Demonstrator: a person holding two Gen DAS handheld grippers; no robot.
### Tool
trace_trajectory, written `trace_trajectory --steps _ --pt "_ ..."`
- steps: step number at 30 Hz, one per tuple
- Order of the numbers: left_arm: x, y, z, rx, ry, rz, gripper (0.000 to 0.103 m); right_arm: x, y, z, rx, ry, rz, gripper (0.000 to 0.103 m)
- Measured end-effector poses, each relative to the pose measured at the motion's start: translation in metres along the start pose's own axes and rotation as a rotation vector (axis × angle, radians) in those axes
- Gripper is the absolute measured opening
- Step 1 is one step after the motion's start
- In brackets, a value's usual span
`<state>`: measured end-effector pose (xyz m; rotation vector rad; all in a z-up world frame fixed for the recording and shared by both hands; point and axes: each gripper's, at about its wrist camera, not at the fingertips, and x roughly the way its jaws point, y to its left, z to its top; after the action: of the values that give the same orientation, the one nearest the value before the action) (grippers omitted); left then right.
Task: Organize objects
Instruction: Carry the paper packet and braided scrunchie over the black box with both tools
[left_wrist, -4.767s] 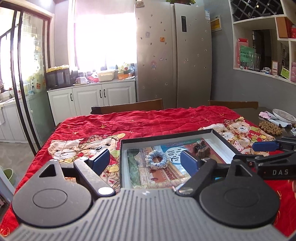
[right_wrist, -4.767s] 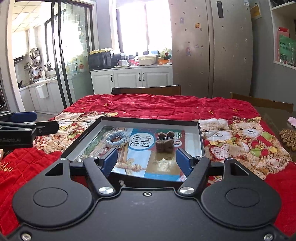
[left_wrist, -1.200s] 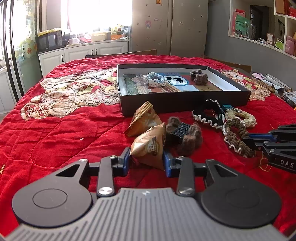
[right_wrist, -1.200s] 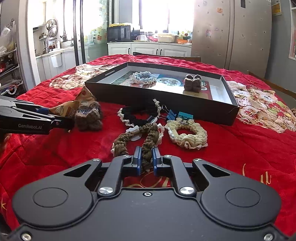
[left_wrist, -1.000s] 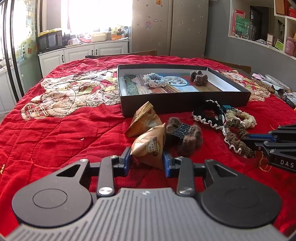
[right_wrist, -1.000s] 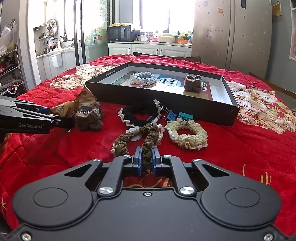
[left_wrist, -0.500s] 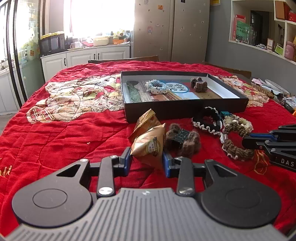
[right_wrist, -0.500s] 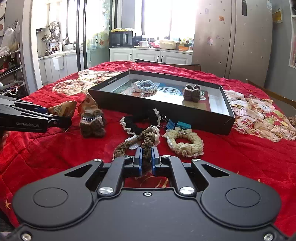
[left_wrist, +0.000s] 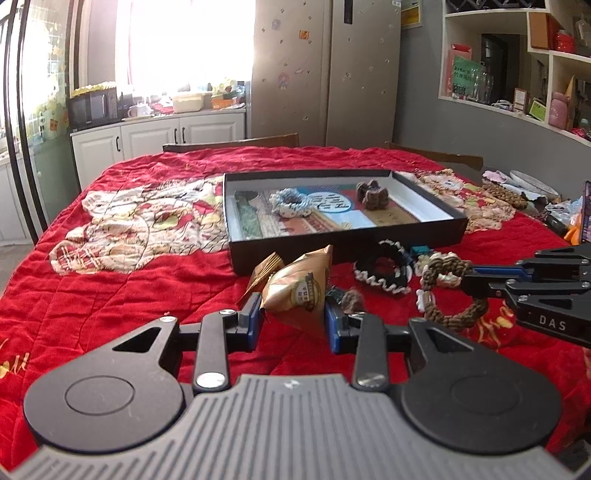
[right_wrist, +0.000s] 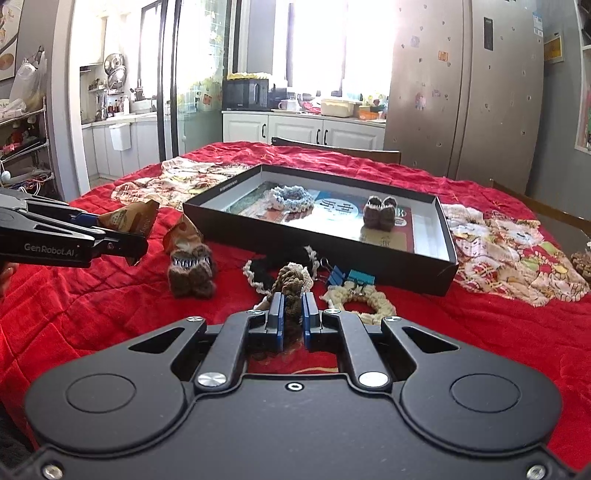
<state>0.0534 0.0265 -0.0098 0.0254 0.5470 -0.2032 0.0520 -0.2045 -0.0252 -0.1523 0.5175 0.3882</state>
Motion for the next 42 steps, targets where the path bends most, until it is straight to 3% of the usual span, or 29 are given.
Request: trace_trajectory --steps 24,42 --pt "-0.006 -0.015 0.026 0.038 -0.067 -0.042 0.038 -0.011 -0.004 0.018 -0.014 -0.048 -0.008 0.009" --pt "0.011 -0.014 0.06 0.026 -0.12 -0.041 0.038 -0.003 -0.024 0.06 -0.01 -0.124 -0.058 0.009"
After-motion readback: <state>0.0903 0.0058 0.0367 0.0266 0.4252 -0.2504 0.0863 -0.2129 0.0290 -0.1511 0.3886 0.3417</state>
